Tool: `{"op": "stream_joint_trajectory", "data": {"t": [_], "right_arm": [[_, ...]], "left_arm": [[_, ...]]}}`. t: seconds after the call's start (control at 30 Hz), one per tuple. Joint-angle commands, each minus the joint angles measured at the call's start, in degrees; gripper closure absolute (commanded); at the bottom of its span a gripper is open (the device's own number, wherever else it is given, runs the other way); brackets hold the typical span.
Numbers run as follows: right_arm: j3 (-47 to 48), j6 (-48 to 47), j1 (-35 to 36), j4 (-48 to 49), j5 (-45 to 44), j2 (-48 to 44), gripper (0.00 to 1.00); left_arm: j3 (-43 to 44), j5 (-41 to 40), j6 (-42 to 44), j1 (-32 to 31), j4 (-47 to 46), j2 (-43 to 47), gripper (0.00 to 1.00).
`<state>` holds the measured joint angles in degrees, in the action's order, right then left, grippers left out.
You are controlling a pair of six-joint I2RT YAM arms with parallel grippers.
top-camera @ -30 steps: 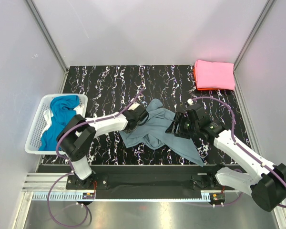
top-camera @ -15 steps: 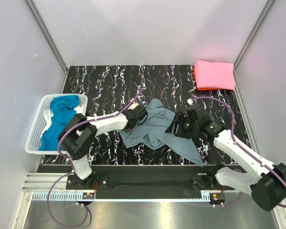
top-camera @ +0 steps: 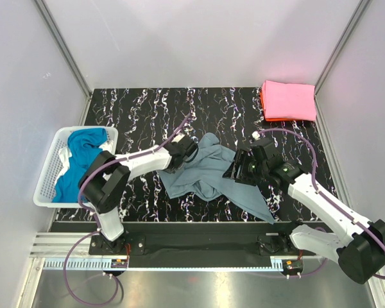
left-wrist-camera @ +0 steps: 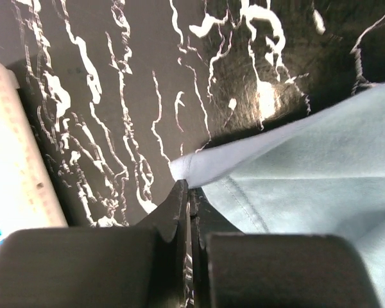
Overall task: Fold and stack the t-shirts
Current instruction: Flatten the tshirt out
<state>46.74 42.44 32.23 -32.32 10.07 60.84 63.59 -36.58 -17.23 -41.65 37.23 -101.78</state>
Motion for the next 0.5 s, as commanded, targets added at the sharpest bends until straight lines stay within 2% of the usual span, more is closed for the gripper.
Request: {"op": "stream_joint_trajectory", "data": {"t": [0.0,0.17,0.27,0.47], "right_arm": [[3.6,-1.0,0.5,-2.2,-0.2,-0.4,0.35],[1.7,0.8,1.9,-6.1,-3.0,0.9,0.36],[-1.8,6.1,4.1,-7.3,-5.0,0.4,0.39],[-5.7,14.2,6.7,-10.0,-11.4,-2.0,0.4]], "left_arm": [[7.3,1.8,-1.8,0.2,5.8,3.5,1.0],[16.9,4.9,-3.0,2.3,13.8,12.4,1.0],[21.6,4.4,-3.6,3.9,18.7,15.5,1.0],[25.8,5.2,-4.4,5.6,23.1,22.6,1.0]]}}
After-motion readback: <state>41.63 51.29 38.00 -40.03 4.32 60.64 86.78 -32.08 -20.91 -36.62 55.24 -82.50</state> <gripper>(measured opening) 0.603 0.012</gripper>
